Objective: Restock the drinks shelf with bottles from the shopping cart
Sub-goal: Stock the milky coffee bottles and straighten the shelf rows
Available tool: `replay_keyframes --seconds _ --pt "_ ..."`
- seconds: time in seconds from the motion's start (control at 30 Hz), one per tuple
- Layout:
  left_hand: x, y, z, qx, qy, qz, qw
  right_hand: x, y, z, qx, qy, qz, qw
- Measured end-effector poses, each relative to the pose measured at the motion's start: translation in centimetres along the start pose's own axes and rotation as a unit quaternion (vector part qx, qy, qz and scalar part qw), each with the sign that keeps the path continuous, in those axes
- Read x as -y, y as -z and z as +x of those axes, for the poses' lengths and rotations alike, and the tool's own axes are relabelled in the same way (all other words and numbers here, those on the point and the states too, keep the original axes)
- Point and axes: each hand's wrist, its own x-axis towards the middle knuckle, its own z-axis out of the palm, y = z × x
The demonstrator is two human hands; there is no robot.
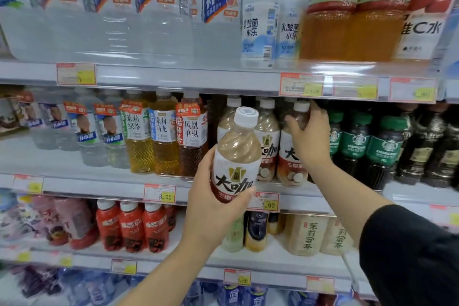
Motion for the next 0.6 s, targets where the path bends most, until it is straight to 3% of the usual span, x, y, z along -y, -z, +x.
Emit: replay_keyframes --seconds 0.13,0.23,0.37,0.6 --pt "0.3 -0.2 -0.1 -0.001 0.010 -0.012 1.000 -1.7 1.7 -2.0 0.056 0.057 -0.029 0.996" --pt "0.8 -0.3 -0.2 -0.001 0.020 -0.017 1.000 -3.4 2.3 -6.7 0.035 0.088 -0.073 0.993" --pt "1.2 -0.8 -0.4 0.001 0.024 -0.013 1.000 -5.2 1.3 -10.1 0.039 0.096 -0.166 0.981" --pt "0.7 -0.7 -1.0 0.011 0.020 -0.011 1.000 -5.2 0.2 -8.8 0.090 0.087 -0.236 0.964"
